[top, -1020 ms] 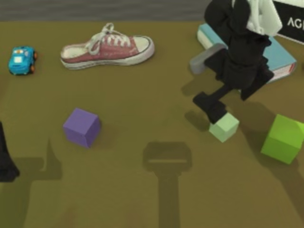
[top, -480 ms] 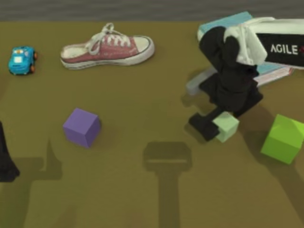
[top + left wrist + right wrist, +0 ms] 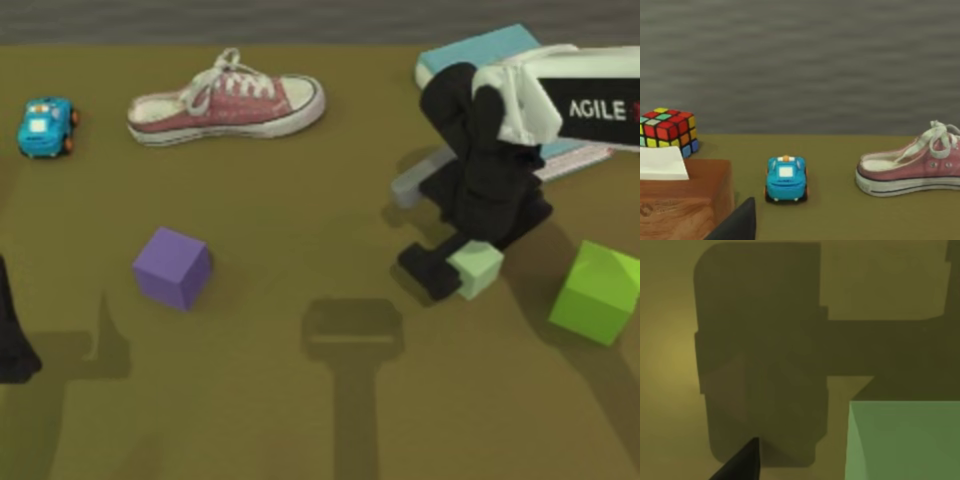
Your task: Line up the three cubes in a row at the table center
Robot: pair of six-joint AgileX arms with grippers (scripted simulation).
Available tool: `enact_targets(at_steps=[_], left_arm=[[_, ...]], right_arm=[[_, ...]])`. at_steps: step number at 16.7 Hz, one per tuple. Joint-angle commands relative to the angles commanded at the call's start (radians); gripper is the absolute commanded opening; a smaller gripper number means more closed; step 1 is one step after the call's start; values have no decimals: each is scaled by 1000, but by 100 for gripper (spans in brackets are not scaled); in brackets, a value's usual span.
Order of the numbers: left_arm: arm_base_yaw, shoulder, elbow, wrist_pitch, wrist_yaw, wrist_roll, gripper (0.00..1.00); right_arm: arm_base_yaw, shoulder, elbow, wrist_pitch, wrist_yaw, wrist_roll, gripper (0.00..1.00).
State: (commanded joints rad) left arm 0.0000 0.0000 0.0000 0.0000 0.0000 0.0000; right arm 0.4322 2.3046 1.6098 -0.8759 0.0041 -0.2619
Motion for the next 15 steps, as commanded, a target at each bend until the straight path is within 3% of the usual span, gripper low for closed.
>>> enact_targets(at_steps=[11, 15], left_arm=[[0, 0, 0, 0, 0, 0, 100], [0, 0, 0, 0, 0, 0, 100]], right_arm=[[0, 0, 0, 0, 0, 0, 2], [0, 0, 0, 0, 0, 0, 0]])
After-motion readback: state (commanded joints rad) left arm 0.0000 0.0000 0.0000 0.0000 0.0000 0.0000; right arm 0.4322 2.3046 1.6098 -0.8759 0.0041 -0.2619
